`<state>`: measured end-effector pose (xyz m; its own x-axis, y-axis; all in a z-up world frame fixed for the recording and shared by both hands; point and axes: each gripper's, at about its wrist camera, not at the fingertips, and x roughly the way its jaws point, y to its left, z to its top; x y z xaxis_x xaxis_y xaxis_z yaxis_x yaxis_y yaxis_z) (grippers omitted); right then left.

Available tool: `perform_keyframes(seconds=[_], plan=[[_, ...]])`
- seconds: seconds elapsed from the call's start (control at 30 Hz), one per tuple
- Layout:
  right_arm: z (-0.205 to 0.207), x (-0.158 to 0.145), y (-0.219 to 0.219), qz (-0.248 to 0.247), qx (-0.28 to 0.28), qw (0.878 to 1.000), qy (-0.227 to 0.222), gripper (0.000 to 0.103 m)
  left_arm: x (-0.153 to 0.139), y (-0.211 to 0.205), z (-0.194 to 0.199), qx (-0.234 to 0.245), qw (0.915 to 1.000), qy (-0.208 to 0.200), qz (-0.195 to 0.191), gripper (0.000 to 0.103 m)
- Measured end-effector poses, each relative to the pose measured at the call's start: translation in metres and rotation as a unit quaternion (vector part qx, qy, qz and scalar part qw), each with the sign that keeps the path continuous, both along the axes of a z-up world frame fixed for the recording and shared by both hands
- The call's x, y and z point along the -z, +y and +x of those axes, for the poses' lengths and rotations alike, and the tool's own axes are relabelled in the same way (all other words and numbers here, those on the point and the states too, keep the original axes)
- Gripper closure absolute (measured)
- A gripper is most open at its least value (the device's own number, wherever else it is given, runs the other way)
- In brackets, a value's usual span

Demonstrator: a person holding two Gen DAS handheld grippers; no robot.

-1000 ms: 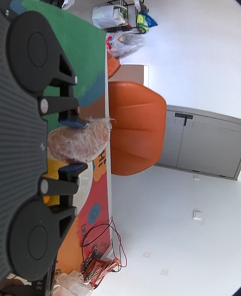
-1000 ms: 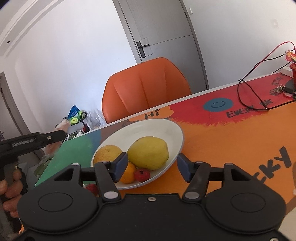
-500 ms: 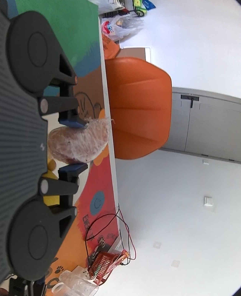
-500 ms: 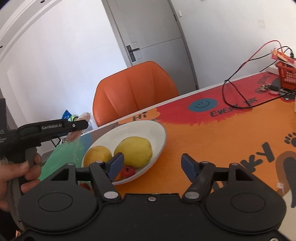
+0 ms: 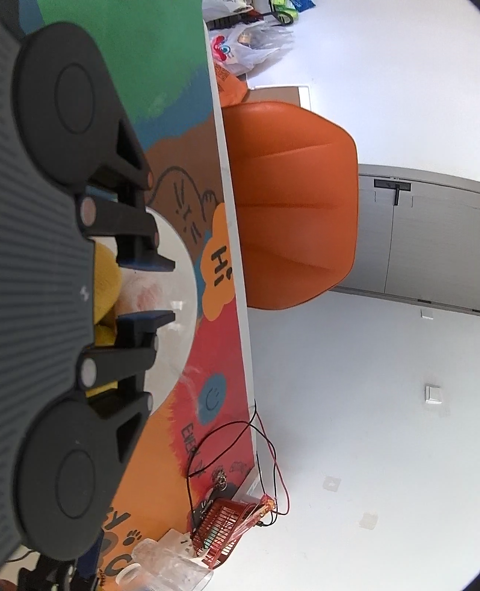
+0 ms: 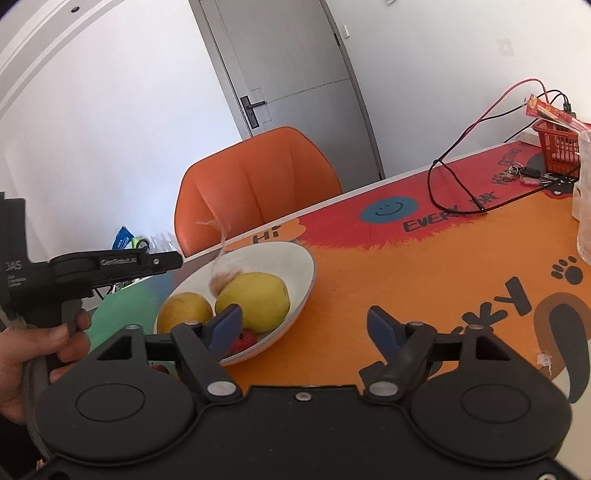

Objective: Organize fruits
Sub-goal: 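Lower the pomelo segment into the bowl and open the left tool, then move both open tools back toward the remaining pomelo segment and orange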

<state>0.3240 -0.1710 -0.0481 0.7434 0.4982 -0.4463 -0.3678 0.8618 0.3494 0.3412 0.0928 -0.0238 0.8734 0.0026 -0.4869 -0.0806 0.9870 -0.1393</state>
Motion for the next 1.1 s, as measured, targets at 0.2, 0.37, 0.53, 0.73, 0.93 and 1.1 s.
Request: perform_keyframes(seconds=[0.2,0.37,0.53,0.73,0.93,1.1], plan=[[-0.004,0.0,0.001,0.012,-0.002,1.0,-0.001,0.023,-0.004,0.0,-0.019,-0.005,1.0,0.001,0.003,0.075],[-0.009,-0.002,0.003,0.016,-0.005,1.0,-0.001,0.023,-0.005,-0.003,-0.036,-0.007,0.9999,-0.01,-0.005,0.039],[-0.016,-0.009,0.005,0.02,-0.008,1.0,-0.008,0.018,-0.009,-0.002,-0.051,-0.004,0.9997,-0.019,-0.016,0.023],[-0.027,-0.017,0.009,0.022,-0.015,0.999,-0.018,0.005,-0.013,0.0,-0.07,-0.023,0.9991,-0.023,-0.029,0.014],[-0.042,-0.024,0.007,0.032,-0.011,0.999,-0.017,0.0,-0.014,-0.002,-0.095,-0.033,0.9987,-0.018,-0.036,0.012],[-0.057,-0.033,0.002,0.038,-0.008,0.999,-0.021,0.0,-0.019,0.0,-0.12,-0.042,0.9974,-0.019,-0.056,0.01]])
